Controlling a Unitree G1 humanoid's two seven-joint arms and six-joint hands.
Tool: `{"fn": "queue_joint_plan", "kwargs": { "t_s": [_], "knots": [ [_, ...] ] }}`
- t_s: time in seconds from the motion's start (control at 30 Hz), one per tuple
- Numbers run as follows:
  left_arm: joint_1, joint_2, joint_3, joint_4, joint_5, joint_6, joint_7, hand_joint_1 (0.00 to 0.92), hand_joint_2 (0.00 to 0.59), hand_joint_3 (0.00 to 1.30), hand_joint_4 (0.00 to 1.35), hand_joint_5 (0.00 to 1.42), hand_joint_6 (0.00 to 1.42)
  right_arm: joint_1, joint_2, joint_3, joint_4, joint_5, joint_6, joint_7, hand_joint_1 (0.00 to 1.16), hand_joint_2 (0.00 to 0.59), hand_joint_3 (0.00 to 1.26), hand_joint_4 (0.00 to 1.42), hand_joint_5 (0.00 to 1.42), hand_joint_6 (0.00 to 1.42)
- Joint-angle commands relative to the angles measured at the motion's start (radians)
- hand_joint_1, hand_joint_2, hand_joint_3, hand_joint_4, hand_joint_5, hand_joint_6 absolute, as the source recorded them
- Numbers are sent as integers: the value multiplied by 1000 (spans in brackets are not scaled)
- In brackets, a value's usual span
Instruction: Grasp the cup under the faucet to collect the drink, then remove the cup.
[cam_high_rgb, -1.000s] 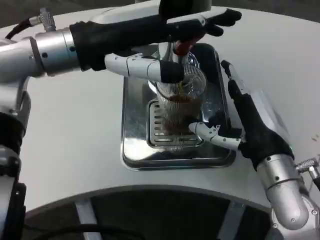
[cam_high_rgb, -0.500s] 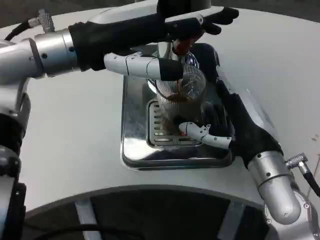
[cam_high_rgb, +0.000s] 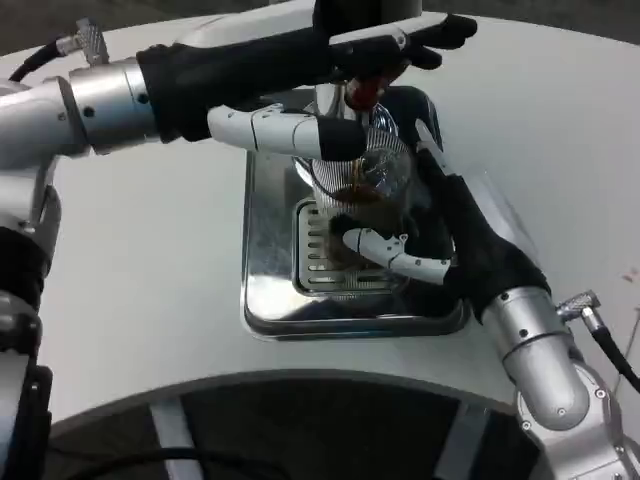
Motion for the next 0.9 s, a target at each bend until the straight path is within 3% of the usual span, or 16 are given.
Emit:
{"fn": "queue_joint_plan", "kwargs": {
  "t_s": [0.03, 0.5, 0.9],
  "knots": [
    [49, 11, -25, 21, 55, 9, -25, 0, 91, 16, 0, 48, 0, -15, 3, 11, 21, 11, -11, 2, 607, 202, 0, 0, 0, 2],
    [47, 13, -25, 33, 61, 8, -13, 0, 92, 16, 0, 55, 0, -28, -4, 33, 24, 47, 10, 66, 489, 174, 0, 0, 0, 0],
    [47, 6, -29, 30, 61, 8, -10, 0, 92, 17, 0, 59, 0, 17, -38, 30, -3, 41, 16, 70, 484, 178, 0, 0, 0, 0]
  ]
}}
